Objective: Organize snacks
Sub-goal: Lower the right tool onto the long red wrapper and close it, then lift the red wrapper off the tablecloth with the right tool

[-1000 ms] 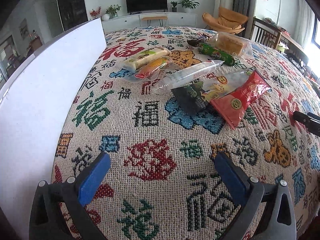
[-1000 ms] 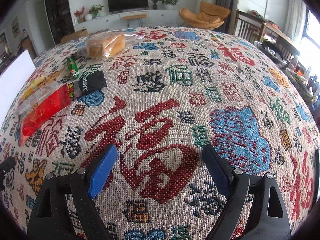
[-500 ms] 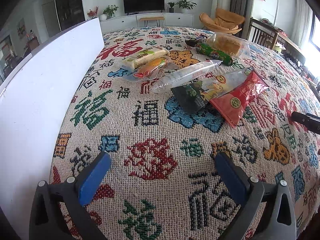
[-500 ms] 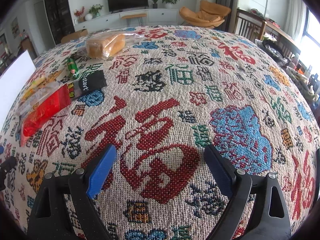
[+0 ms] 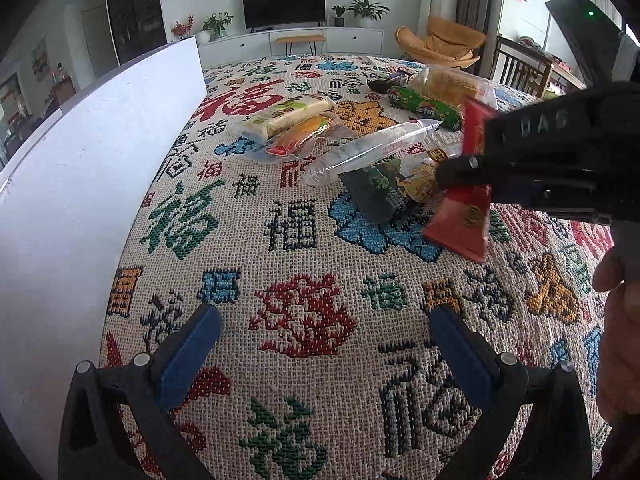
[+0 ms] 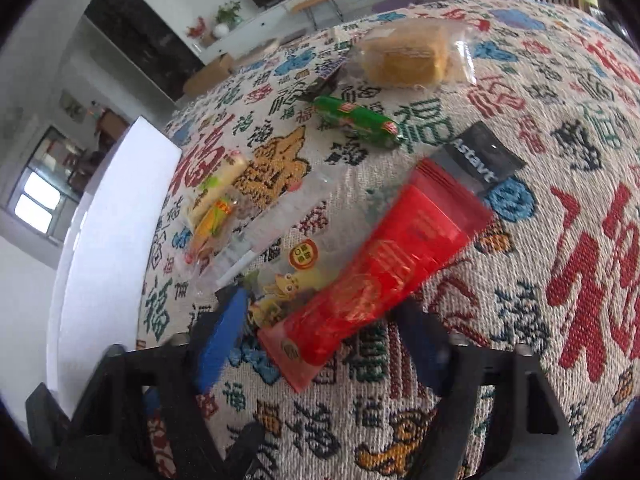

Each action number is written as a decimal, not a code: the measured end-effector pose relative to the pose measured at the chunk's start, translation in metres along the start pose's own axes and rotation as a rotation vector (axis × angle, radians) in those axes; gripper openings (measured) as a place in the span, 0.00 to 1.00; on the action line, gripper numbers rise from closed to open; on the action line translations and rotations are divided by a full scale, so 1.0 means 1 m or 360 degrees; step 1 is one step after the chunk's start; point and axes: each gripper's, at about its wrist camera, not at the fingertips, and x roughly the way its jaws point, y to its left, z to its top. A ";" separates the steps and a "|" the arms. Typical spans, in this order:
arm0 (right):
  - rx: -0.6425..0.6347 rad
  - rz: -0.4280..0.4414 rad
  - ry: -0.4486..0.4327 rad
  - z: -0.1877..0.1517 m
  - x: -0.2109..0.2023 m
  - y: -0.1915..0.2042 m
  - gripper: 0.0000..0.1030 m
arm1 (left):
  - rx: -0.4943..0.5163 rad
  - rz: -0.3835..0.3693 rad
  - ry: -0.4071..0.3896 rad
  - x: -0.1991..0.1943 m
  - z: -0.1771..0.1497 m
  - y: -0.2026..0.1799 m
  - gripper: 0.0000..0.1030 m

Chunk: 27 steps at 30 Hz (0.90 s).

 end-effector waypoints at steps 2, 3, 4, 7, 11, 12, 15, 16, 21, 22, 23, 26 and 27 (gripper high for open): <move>-0.0013 0.0022 0.0062 -0.004 0.002 -0.002 0.24 | 0.0001 0.0001 0.0000 0.000 0.000 0.000 1.00; -0.0024 0.0022 0.0072 -0.007 -0.004 -0.006 0.24 | 0.0001 0.0001 0.0000 0.000 0.000 0.000 1.00; -0.0061 0.0000 0.0084 -0.009 -0.012 -0.011 0.24 | 0.0001 0.0001 0.0000 0.000 0.000 0.000 1.00; -0.0230 -0.0133 0.0118 -0.010 -0.041 -0.033 0.24 | 0.0002 0.0003 0.0000 0.000 0.000 0.000 1.00; -0.0362 -0.0455 0.0172 -0.001 -0.066 -0.067 0.28 | 0.0000 0.0001 0.0000 0.000 0.000 0.000 1.00; -0.0388 -0.0544 0.0163 -0.001 -0.069 -0.073 0.29 | 0.0000 0.0001 0.0000 0.000 0.000 0.001 1.00; -0.0424 -0.0672 0.0097 -0.010 -0.067 -0.084 0.63 | 0.0001 0.0001 0.0000 0.000 0.000 0.000 1.00; -0.0428 -0.0674 0.0077 -0.014 -0.063 -0.086 0.69 | 0.0000 0.0001 0.0000 0.000 0.000 0.001 1.00; -0.0407 -0.0668 -0.0165 -0.033 -0.066 -0.098 0.80 | 0.0002 0.0003 -0.0001 0.000 0.000 0.000 1.00; -0.0378 -0.0640 -0.0203 -0.035 -0.067 -0.104 0.82 | 0.0002 0.0004 -0.0001 0.000 0.000 0.000 1.00; -0.0338 -0.0596 -0.0234 -0.038 -0.069 -0.111 0.84 | 0.0002 0.0003 -0.0002 0.000 0.000 0.000 1.00; -0.0309 -0.0578 -0.0249 -0.040 -0.073 -0.117 0.84 | 0.0002 0.0004 -0.0001 0.000 0.000 0.000 1.00; -0.0316 -0.0591 -0.0246 -0.038 -0.070 -0.115 0.84 | 0.0002 0.0004 0.0000 0.000 0.000 0.000 1.00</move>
